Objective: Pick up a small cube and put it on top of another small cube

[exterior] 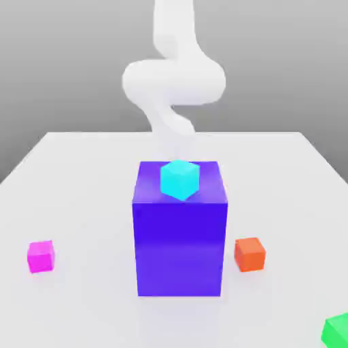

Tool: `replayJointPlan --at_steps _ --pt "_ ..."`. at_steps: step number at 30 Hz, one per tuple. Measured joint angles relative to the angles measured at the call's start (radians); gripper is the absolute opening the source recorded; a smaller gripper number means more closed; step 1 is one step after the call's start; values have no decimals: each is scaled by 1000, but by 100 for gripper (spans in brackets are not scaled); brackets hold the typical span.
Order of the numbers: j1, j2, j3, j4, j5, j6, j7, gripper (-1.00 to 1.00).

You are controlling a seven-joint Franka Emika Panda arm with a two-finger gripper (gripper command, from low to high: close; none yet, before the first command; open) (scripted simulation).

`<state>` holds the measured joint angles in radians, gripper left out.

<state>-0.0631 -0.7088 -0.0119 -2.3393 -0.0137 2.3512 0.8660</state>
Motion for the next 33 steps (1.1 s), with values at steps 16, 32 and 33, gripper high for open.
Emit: replayJointPlan --at_steps 16,32,33 --pt "-343 585 -169 -253 -30 329 381 0" --pt "-579 1049 -90 -311 230 635 338 -100" --pt "-579 1049 -90 -311 230 635 339 -100"
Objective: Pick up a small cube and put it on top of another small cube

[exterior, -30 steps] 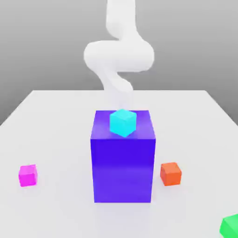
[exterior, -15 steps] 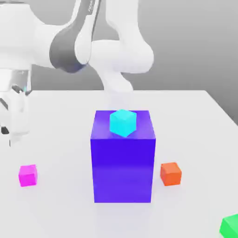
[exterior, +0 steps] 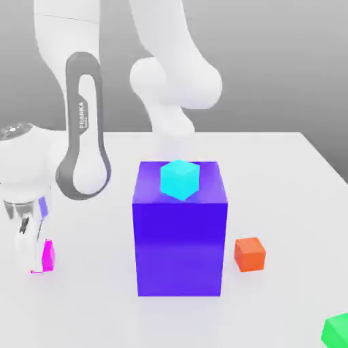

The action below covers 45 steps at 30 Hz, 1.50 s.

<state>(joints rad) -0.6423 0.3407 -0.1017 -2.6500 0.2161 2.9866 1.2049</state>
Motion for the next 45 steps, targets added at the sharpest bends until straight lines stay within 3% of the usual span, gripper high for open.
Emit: replayJointPlan --at_steps 3,7,10,17,23,36,40,41,45 --pt "-2 0 2 0 -1 0 1 -100" --pt "42 -122 -59 -26 -75 -96 57 -100" --pt "68 -204 -80 -32 -157 -177 114 -100" --pt "212 -194 -34 82 -378 -348 234 -100" --pt "395 -122 127 225 -473 -445 195 -100" --pt "691 -4 463 449 -487 -520 -10 -100" --pt "759 104 497 504 -516 -448 -38 -100" --pt "776 140 480 509 -537 -418 -25 100" --pt "776 140 480 509 -537 -418 -25 100"
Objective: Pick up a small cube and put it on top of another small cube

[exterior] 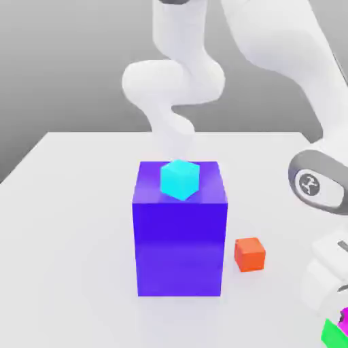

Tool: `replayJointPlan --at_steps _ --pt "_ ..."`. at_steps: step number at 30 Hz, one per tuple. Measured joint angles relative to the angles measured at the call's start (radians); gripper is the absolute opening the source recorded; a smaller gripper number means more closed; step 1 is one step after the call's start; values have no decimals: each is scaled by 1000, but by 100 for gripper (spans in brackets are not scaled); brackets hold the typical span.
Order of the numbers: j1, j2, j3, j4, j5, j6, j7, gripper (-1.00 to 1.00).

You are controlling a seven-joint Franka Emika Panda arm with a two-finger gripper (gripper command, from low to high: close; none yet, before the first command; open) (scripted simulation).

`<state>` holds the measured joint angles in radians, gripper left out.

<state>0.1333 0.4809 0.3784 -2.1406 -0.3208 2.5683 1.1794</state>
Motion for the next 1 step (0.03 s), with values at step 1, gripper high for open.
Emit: replayJointPlan --at_steps 1 --pt "0 0 0 0 0 0 0 100"
